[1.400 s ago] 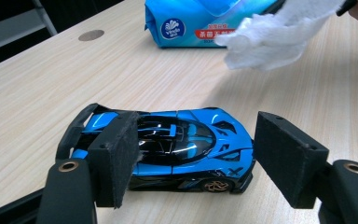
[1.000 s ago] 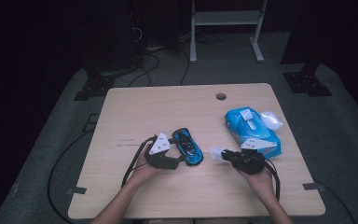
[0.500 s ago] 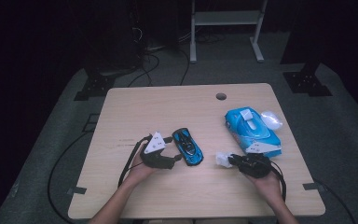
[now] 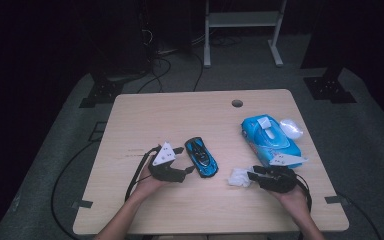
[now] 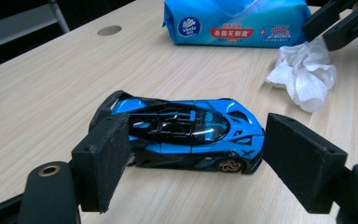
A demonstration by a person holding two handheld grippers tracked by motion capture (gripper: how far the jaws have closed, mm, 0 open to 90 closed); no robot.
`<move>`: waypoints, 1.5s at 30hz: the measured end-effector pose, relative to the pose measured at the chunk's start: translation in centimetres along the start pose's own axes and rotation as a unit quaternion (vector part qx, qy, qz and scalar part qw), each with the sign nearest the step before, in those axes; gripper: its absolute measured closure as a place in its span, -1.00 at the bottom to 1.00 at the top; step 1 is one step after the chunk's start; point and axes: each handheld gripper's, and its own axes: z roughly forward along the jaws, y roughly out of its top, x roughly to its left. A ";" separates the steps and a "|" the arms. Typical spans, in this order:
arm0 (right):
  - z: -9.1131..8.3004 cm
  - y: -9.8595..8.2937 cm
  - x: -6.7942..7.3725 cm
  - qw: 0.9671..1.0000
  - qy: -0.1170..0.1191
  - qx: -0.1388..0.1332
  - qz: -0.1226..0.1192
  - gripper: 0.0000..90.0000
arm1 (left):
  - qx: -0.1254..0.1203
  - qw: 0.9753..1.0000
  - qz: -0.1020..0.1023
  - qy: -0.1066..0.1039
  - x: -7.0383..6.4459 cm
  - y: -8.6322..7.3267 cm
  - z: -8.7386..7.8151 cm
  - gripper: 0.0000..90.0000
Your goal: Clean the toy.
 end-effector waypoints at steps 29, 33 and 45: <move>-2.2 -1.1 -0.6 1.000 -0.002 -0.003 0.002 0.13 | 0.013 1.000 -0.012 0.017 0.7 -1.3 -2.5 -0.56; -2.3 -1.3 -0.7 1.000 -0.004 -0.001 0.002 0.11 | 0.014 1.000 -0.015 0.021 0.8 -1.6 -3.0 -0.57; -2.8 -1.8 -1.0 1.000 -0.009 0.001 0.007 0.06 | 0.025 0.999 -0.016 0.023 0.9 -2.3 -4.2 -0.58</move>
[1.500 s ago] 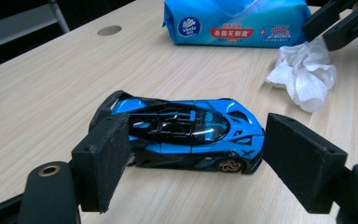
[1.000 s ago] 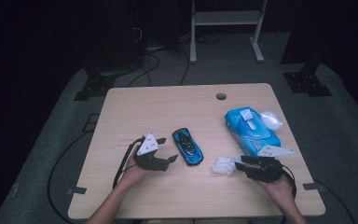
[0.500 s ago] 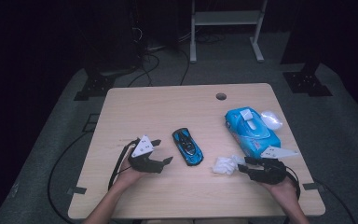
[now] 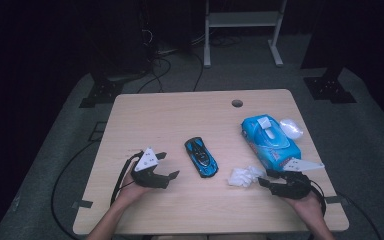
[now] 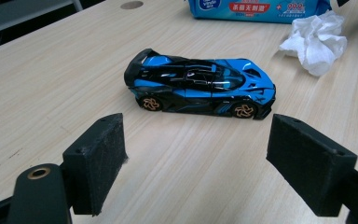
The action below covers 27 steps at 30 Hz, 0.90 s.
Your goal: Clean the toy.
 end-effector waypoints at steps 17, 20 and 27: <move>-0.7 -0.4 -0.2 1.000 -0.002 0.001 0.004 0.03 | 0.007 1.000 -0.013 0.011 0.5 -1.2 -1.5 -0.62; -0.7 -0.4 -0.3 1.000 -0.002 0.002 0.004 0.02 | 0.008 1.000 -0.016 0.013 0.6 -1.4 -1.7 -0.63; -0.9 -0.6 -0.4 1.000 -0.004 0.002 0.005 0.02 | 0.011 1.000 -0.020 0.017 0.7 -1.9 -2.2 -0.64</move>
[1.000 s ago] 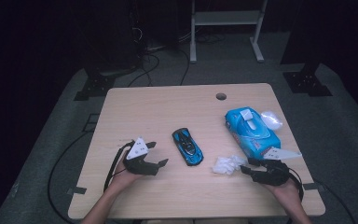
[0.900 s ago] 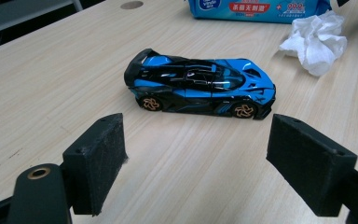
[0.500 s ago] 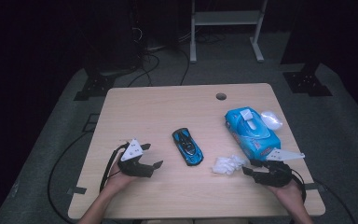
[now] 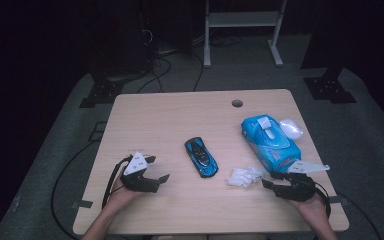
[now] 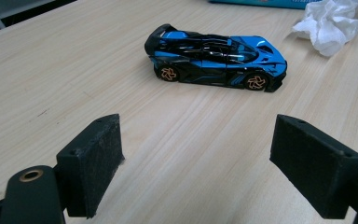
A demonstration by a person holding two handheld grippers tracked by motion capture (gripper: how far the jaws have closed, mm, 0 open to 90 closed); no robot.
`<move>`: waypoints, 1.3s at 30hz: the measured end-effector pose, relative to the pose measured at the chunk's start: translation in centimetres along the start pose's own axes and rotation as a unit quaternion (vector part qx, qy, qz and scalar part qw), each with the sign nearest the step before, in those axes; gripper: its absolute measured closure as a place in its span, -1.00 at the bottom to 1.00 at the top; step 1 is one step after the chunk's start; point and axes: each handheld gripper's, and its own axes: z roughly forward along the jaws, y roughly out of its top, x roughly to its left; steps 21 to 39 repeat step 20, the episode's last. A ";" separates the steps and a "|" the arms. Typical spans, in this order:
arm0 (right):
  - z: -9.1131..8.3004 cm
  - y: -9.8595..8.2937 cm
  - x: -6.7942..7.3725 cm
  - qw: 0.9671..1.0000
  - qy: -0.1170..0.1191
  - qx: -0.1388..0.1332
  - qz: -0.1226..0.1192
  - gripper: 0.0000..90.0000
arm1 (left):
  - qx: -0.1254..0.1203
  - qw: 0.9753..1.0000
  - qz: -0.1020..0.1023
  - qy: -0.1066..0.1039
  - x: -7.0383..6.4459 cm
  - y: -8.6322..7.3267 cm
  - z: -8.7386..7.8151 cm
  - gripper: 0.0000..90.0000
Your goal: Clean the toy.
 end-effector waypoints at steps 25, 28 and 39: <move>-0.4 -0.8 -0.2 1.000 -0.002 -0.019 0.005 -0.10 | 0.004 1.000 -0.024 0.017 0.5 -2.2 -1.0 -0.69; -0.4 -0.8 -0.2 1.000 -0.002 -0.019 0.005 -0.10 | 0.004 1.000 -0.024 0.017 0.5 -2.2 -1.0 -0.69; -0.4 -0.8 -0.2 1.000 -0.002 -0.019 0.005 -0.10 | 0.004 1.000 -0.024 0.017 0.5 -2.2 -1.0 -0.69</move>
